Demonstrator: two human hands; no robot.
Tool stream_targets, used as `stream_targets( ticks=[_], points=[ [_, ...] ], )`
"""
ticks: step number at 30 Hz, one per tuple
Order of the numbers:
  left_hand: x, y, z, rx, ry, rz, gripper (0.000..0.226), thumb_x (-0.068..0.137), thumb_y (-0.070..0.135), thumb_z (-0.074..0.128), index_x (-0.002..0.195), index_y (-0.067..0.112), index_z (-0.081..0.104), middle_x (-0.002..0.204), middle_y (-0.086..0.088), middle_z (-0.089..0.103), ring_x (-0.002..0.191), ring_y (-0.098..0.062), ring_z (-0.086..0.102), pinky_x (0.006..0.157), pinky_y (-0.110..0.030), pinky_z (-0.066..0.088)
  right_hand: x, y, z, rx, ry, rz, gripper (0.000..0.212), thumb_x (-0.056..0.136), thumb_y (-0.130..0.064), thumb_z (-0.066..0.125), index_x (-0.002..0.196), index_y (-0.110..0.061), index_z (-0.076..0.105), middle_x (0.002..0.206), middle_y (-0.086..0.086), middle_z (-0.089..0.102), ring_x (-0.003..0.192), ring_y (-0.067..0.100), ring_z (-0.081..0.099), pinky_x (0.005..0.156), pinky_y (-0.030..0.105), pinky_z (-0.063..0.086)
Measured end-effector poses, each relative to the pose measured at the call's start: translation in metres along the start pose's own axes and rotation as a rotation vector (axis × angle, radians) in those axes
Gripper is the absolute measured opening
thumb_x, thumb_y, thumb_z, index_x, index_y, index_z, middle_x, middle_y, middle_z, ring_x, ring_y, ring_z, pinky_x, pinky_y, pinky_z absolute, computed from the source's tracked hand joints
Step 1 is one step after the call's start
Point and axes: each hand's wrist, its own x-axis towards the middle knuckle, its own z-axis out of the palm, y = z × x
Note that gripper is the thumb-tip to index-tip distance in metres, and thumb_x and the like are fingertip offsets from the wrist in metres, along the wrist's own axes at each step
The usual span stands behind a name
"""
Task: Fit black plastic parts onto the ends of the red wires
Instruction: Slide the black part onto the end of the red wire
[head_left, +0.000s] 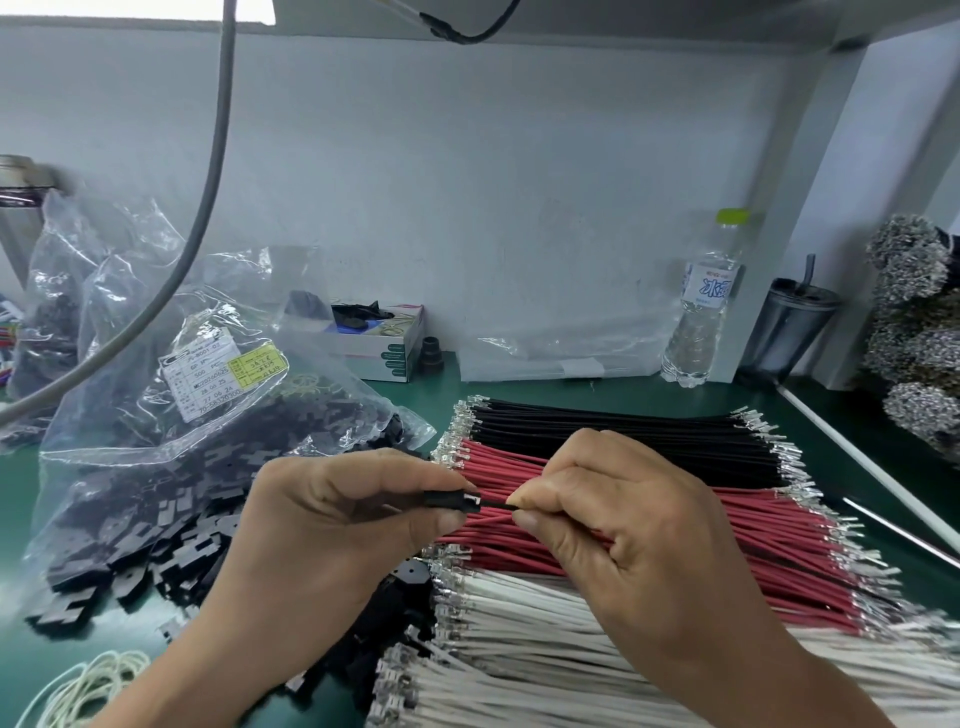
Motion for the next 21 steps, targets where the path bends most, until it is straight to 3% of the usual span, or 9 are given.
stream_targets(
  ticks=[3, 8, 13, 17, 21],
  points=[
    [0.001, -0.004, -0.005, 0.088, -0.055, -0.003, 0.023, 0.075, 0.032, 0.088, 0.098, 0.031, 0.083, 0.092, 0.002, 0.081, 0.082, -0.017, 0.079, 0.073, -0.03, 0.064, -0.001, -0.001, 0.002, 0.016, 0.001, 0.024, 0.012, 0.092, -0.031, 0.067, 0.087, -0.024, 0.075, 0.083, -0.017, 0.059, 0.078, 0.007, 0.059, 0.063, 0.028, 0.051],
    [-0.003, -0.006, 0.001, 0.064, -0.052, -0.043, 0.027, 0.073, 0.042, 0.086, 0.098, 0.035, 0.082, 0.089, 0.005, 0.081, 0.08, -0.017, 0.079, 0.072, -0.032, 0.065, 0.0, -0.001, 0.003, -0.019, 0.005, 0.029, 0.015, 0.094, -0.035, 0.064, 0.087, -0.026, 0.074, 0.084, -0.018, 0.057, 0.078, 0.006, 0.058, 0.063, 0.025, 0.05],
    [-0.004, -0.003, 0.007, 0.001, 0.018, -0.042, 0.026, 0.063, 0.024, 0.092, 0.086, 0.029, 0.085, 0.08, -0.006, 0.08, 0.072, -0.026, 0.079, 0.069, -0.028, 0.064, 0.0, 0.001, 0.003, -0.033, 0.021, 0.03, 0.019, 0.094, -0.037, 0.061, 0.089, -0.026, 0.075, 0.085, -0.018, 0.058, 0.079, 0.004, 0.058, 0.063, 0.026, 0.051],
    [-0.004, 0.002, 0.009, 0.003, 0.02, -0.041, 0.025, 0.06, 0.02, 0.089, 0.083, 0.029, 0.085, 0.078, -0.006, 0.08, 0.07, -0.029, 0.077, 0.068, -0.033, 0.065, -0.002, 0.003, 0.002, 0.002, 0.037, 0.066, 0.015, 0.092, -0.037, 0.066, 0.087, -0.025, 0.075, 0.082, -0.017, 0.059, 0.078, 0.007, 0.06, 0.064, 0.028, 0.051],
    [-0.002, 0.003, 0.008, -0.006, 0.015, -0.056, 0.025, 0.06, 0.023, 0.088, 0.084, 0.028, 0.085, 0.078, -0.007, 0.08, 0.071, -0.027, 0.078, 0.065, -0.023, 0.061, -0.002, 0.002, 0.003, 0.009, 0.023, 0.049, 0.019, 0.093, -0.038, 0.064, 0.087, -0.024, 0.075, 0.083, -0.016, 0.059, 0.078, 0.009, 0.06, 0.064, 0.029, 0.051]
  ],
)
